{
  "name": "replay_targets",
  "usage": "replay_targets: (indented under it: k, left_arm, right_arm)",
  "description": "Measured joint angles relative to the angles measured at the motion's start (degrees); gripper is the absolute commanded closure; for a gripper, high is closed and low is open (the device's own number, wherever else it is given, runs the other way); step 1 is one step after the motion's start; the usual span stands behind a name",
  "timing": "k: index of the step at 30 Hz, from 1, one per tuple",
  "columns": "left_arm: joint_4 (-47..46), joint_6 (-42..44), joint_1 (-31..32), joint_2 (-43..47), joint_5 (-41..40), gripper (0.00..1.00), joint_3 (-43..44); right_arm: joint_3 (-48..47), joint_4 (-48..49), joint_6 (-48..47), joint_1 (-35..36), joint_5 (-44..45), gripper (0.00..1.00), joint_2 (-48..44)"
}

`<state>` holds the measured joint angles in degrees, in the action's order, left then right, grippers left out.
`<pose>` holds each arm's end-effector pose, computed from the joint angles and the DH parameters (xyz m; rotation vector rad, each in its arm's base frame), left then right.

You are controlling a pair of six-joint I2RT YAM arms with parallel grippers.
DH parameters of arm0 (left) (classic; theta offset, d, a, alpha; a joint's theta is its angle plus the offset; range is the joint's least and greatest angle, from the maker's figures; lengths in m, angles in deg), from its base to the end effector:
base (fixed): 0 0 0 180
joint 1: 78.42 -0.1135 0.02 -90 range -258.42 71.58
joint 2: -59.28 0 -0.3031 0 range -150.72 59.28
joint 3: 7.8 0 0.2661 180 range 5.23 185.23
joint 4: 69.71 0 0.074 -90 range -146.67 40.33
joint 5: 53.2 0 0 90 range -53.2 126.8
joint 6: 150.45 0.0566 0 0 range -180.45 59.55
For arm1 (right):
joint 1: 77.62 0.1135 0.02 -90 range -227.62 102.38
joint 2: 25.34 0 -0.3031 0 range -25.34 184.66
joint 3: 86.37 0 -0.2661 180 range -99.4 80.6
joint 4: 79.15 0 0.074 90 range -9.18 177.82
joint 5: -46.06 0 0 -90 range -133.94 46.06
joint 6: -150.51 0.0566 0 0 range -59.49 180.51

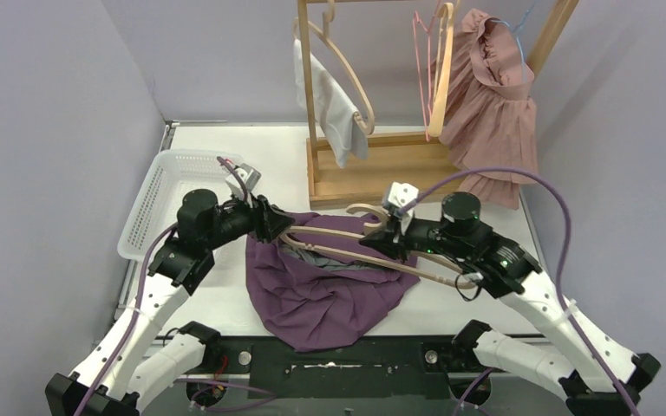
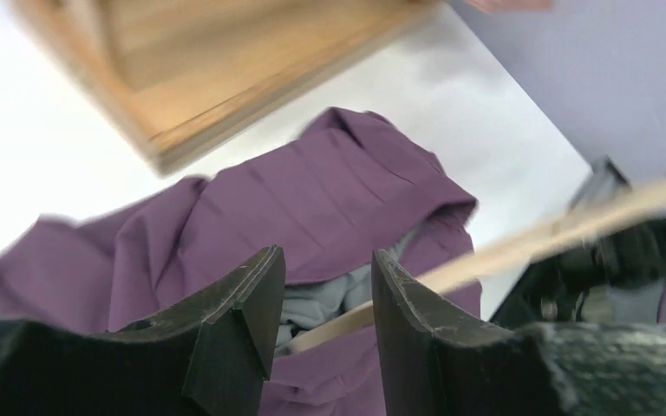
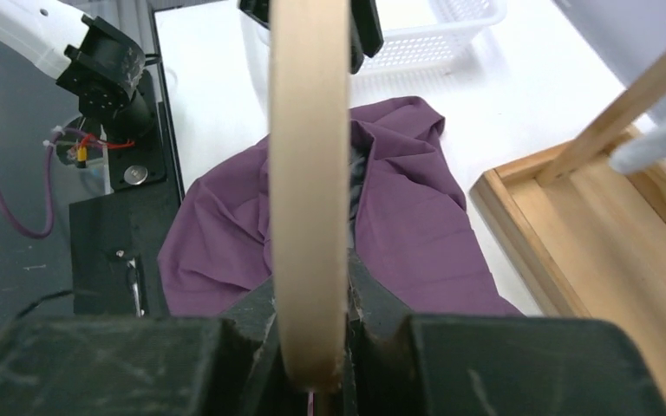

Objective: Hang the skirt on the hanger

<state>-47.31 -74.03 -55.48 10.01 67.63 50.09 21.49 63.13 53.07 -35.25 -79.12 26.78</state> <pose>0.1769 -0.1064 0.3539 0.5452 1.7963 -0.9314 0.1247 0.1579 0.4073 -1.1942 1.5315 0.9870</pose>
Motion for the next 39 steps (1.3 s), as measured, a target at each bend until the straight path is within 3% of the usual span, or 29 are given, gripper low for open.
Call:
replay_targets:
  k: [5, 9, 14, 17, 23, 24, 36, 39]
  left_arm:
    - [6.36, -13.68, -0.33, -0.42, -16.35, 0.56, -0.46]
    - [12.02, -18.47, -1.01, -5.60, -19.93, 0.55, -0.07]
    - [18.80, -19.30, -2.25, -14.36, -19.04, 0.55, 0.87]
    - [20.63, -19.41, -3.19, -15.91, -17.07, 0.61, 0.68]
    - [20.46, -20.06, -4.63, -16.37, -13.77, 0.98, 0.42]
    - [20.41, -20.26, -4.68, -16.61, -13.44, 1.00, 0.42]
    - [20.65, -20.26, -4.74, -17.99, -8.28, 1.00, 2.05]
    - [19.71, -20.87, -4.74, -17.07, -3.80, 1.00, 2.49]
  right_arm:
    - [1.95, -3.39, 1.60, 0.00, 3.69, 1.00, -8.39]
    - [2.43, -4.92, 2.78, 0.00, 5.05, 1.00, -9.53]
    - [4.39, -6.25, 3.54, 0.04, 6.10, 1.00, -8.61]
    - [5.33, -6.14, 3.87, 0.04, 6.45, 1.00, -7.43]
    - [7.85, -3.54, 5.95, 0.07, 6.49, 1.00, -6.23]
    - [8.33, -2.71, 6.56, 0.09, 6.51, 1.00, -5.86]
    - [16.44, 10.32, 13.16, 4.24, 12.35, 1.00, -1.46]
    - [18.10, 13.20, 13.86, 5.03, 15.10, 1.00, -0.39]
